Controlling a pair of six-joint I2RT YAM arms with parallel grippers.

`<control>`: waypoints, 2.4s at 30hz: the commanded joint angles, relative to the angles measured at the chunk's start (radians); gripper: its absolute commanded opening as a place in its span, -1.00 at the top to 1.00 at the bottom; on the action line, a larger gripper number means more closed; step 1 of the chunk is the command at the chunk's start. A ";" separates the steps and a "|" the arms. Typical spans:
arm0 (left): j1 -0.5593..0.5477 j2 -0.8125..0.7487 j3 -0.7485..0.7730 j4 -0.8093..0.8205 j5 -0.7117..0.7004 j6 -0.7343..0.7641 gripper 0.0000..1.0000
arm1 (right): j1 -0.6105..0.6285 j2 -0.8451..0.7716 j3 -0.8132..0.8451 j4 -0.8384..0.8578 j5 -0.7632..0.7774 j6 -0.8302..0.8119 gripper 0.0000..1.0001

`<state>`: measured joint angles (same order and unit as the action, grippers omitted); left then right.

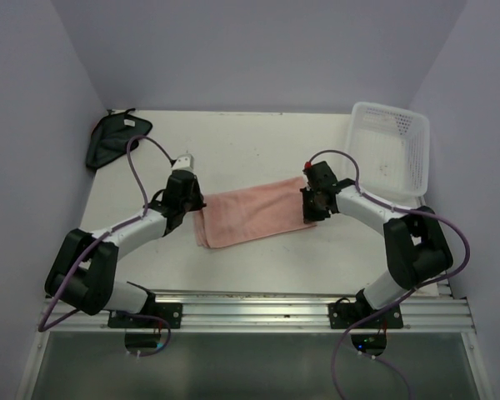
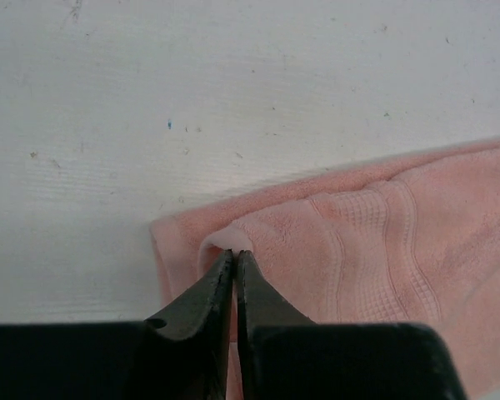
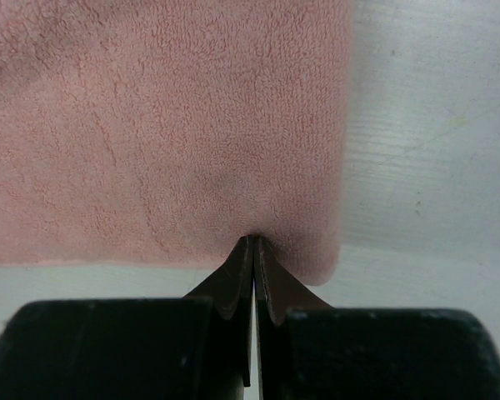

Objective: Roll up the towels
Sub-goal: Fold the towel

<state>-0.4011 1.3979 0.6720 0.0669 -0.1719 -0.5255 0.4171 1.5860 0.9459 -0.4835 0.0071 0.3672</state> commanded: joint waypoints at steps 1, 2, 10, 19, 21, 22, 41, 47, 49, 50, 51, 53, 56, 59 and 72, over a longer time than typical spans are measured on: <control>0.011 0.010 -0.002 0.051 -0.072 0.042 0.84 | 0.000 0.015 0.002 0.020 0.019 0.010 1.00; 0.013 0.013 -0.002 0.050 -0.080 0.042 0.90 | 0.000 0.017 0.002 0.022 0.019 0.010 1.00; 0.025 0.055 -0.031 0.070 -0.115 0.042 0.99 | 0.003 0.038 -0.001 0.031 0.010 0.012 1.00; 0.033 0.110 -0.035 0.112 -0.107 0.042 0.88 | 0.003 0.051 0.007 0.029 0.005 0.010 1.00; 0.031 0.115 -0.037 0.120 -0.101 0.044 0.81 | 0.003 0.045 0.011 0.031 -0.002 0.010 1.00; 0.033 0.112 -0.038 0.122 -0.100 0.044 0.77 | 0.002 0.040 0.016 0.025 -0.025 0.009 1.00; 0.033 -0.083 0.119 -0.055 -0.095 0.053 -0.22 | 0.000 -0.159 0.123 -0.076 -0.050 0.022 0.41; 0.033 -0.076 0.221 -0.065 0.044 0.050 -0.32 | -0.003 -0.234 0.027 -0.021 0.102 0.114 0.25; 0.028 -0.047 0.270 -0.100 0.093 0.050 -0.33 | -0.006 -0.257 -0.012 0.003 0.129 0.147 0.20; 0.025 -0.036 0.288 -0.105 0.103 0.048 -0.33 | -0.012 -0.264 -0.024 0.012 0.137 0.154 0.17; 0.022 -0.024 0.307 -0.114 0.113 0.050 -0.34 | -0.015 -0.268 -0.044 0.029 0.149 0.167 0.14; -0.002 0.018 0.360 -0.122 0.111 0.053 -0.35 | -0.033 -0.277 -0.061 0.045 0.151 0.177 0.11; -0.036 0.082 0.428 -0.130 0.126 0.048 -0.36 | -0.078 -0.262 -0.093 0.074 0.091 0.190 0.07; -0.067 0.153 0.494 -0.133 0.138 0.041 -0.37 | -0.124 -0.238 -0.127 0.109 0.016 0.205 0.07; -0.225 0.461 0.830 -0.230 0.134 0.042 -0.39 | -0.164 -0.130 -0.246 0.290 -0.099 0.246 0.10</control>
<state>-0.5968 1.8153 1.4174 -0.1322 -0.0490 -0.4862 0.2569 1.4357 0.7074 -0.2710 -0.0746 0.5957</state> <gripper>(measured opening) 0.694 0.459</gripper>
